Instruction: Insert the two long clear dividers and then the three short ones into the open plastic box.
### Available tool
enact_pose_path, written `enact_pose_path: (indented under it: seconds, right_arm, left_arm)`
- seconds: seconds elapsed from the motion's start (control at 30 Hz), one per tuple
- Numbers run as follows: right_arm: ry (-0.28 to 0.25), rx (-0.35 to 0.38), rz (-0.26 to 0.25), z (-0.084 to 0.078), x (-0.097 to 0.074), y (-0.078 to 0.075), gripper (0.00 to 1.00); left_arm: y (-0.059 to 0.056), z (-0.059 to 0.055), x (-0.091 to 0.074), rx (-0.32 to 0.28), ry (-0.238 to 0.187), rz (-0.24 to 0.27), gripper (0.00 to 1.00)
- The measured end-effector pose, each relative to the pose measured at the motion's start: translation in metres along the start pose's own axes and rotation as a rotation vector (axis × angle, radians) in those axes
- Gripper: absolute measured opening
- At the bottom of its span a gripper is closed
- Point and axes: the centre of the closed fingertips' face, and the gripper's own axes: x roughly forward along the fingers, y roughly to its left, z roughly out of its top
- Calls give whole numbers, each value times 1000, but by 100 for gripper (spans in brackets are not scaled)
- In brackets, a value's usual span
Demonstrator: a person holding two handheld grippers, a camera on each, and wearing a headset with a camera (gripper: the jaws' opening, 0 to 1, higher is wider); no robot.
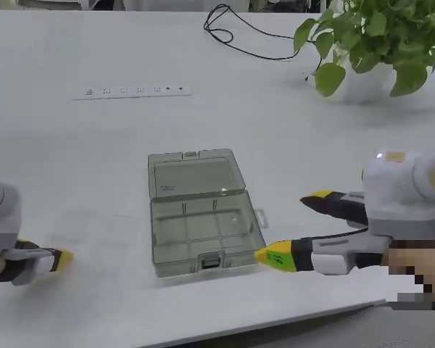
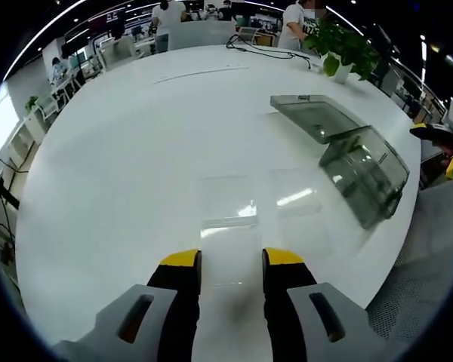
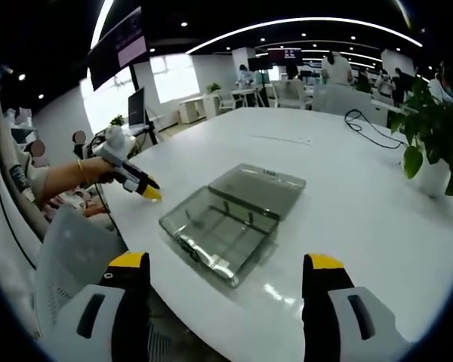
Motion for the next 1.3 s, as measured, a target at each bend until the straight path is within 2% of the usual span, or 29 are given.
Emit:
enact_pose_path:
  seconds: [0.1,0.13,0.2,0.3,0.4,0.5,0.57,0.63,0.73,0.83,0.9,0.97,1.0,1.3]
  right_arm:
    - [-10,12,2,1,2,0,79]
    - [-17,19,5,3,2,1,77]
    - [-28,38,11,6,4,4,73]
    - [-40,54,11,10,7,7,68]
    - [-67,102,47,16,12,15,64]
    - [-78,112,64,19,18,22,63]
    - [-94,125,88,23,21,29,61]
    - [-117,157,112,28,23,35,60]
    - [-140,169,122,33,26,39,56]
    - [-179,177,126,40,27,42,53]
    - [-201,186,122,43,28,44,52]
    - [-214,188,125,45,29,45,51]
    - [-224,197,126,47,30,47,49]
    - [-259,265,154,51,40,61,43]
  left_arm:
    - [-4,2,-3,-31,-26,-7,30]
    - [-7,5,-6,-67,-52,-19,30]
    - [-11,10,-11,-89,-83,-26,30]
    - [-17,13,-16,-96,-103,-33,30]
    - [-30,20,-25,-111,-147,-55,30]
    - [-45,25,-31,-126,-183,-89,30]
    - [-54,28,-36,-135,-208,-93,30]
    - [-62,30,-39,-127,-231,-95,30]
    - [-72,33,-44,-127,-264,-110,30]
    - [-82,36,-48,-119,-296,-119,30]
    - [-88,38,-51,-77,-312,-98,30]
    - [-93,38,-52,-76,-321,-98,30]
    - [-98,40,-54,-82,-339,-107,30]
    - [-136,54,-59,-81,-409,-152,30]
